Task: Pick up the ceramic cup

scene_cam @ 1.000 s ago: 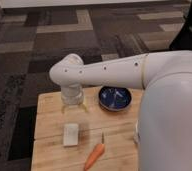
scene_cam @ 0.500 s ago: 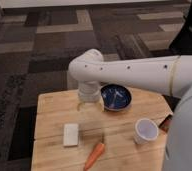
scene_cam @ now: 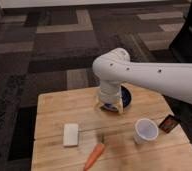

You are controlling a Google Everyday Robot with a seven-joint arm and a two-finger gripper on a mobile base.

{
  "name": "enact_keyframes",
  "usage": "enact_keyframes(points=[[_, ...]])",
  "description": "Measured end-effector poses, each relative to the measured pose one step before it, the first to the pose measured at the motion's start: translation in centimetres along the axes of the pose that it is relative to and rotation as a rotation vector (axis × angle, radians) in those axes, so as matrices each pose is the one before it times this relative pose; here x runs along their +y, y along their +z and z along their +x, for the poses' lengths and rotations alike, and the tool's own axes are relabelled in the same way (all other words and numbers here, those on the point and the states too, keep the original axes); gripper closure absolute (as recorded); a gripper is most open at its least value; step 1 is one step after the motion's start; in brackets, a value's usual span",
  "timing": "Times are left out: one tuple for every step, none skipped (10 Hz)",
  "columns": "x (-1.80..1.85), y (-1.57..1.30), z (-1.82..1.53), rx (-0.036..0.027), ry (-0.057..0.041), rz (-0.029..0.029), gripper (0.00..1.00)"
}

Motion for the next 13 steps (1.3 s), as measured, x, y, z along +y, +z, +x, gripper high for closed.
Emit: enact_keyframes(points=[[0.081,-0.009,0.006,0.00011,-0.00173,0.00027,0.35],[-0.047,0.037,0.014,0.00079,0.00043,0.00069,0.35],[-0.235,0.060,0.280,0.00276,0.00456,0.00220,0.35],[-1.376,0.127,0.598,0.00577,0.02617,0.00686,0.35],[-1.308,0.094,0.503,0.00235,0.02404,-0.00078,0.35],[-1.782,0.121,0.560,-0.00045,0.01845,-0.00074,0.35],[-1.851,-0.125,0.318,-0.00887,0.00645,0.00559,0.35],[-1.207,-0.136,0.228,-0.00602,-0.00311,0.00347,0.35],[-1.407,-0.120,0.522,-0.00212,-0.01630,0.00450,0.35],[-2.295,0.042,0.794,-0.01504,-0.02243,0.00411,0.35],[-0.794,0.178,0.311,-0.00562,-0.00419,-0.00432,0.35],[-0.891,0.603,0.629,-0.00451,-0.00249,-0.02963,0.35],[-0.376,0.259,0.135,-0.00229,0.00106,-0.01012,0.35]])
